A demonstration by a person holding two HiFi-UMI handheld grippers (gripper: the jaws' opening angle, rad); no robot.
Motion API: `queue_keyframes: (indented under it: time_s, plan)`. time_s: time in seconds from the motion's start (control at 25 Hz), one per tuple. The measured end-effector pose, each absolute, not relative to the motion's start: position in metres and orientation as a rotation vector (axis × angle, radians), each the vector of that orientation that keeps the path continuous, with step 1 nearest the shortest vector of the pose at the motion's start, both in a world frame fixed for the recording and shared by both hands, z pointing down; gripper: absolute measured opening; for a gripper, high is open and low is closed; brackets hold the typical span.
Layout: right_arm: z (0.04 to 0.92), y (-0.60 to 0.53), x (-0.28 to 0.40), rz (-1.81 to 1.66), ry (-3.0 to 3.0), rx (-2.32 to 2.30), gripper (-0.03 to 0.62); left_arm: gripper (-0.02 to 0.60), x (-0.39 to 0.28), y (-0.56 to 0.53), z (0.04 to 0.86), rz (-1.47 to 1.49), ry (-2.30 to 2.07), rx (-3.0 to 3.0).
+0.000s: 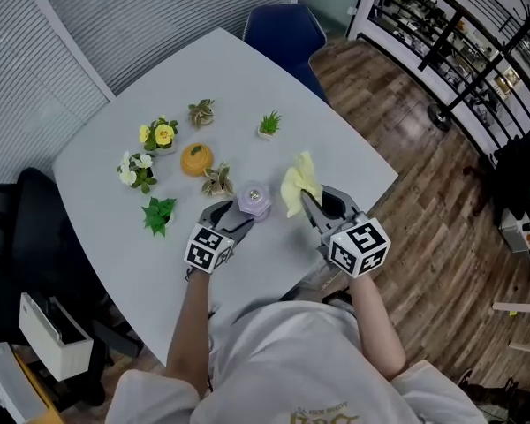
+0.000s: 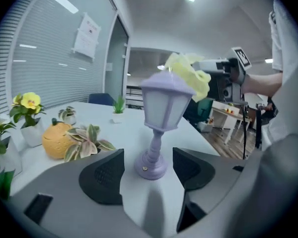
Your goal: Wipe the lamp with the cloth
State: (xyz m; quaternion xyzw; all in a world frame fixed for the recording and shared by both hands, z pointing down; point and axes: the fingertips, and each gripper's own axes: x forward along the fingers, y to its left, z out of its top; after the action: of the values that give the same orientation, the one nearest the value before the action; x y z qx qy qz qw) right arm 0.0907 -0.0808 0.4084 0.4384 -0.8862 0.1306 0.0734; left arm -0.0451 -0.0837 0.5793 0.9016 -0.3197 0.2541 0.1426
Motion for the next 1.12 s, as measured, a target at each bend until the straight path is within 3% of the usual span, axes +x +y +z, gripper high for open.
queue_keyframes:
  time_s: [0.16, 0.36, 0.52, 1.12]
  plan:
    - [0.394, -0.072, 0.093, 0.322, -2.670, 1.374, 0.064, 0.293, -0.052, -0.072, 0.533, 0.518, -1.063, 2.606]
    - [0.390, -0.055, 0.093, 0.271, -2.649, 1.438, 0.064, 0.116, -0.057, -0.054, 0.473, 0.292, -1.226, 2.642]
    - [0.394, -0.044, 0.087, 0.263, -2.648, 1.441, 0.064, 0.026, -0.066, -0.049, 0.442, 0.223, -1.381, 2.645]
    - [0.392, -0.029, 0.066, 0.204, -2.665, 1.362, 0.064, 0.003, -0.075, -0.046, 0.401, 0.141, -1.537, 2.612]
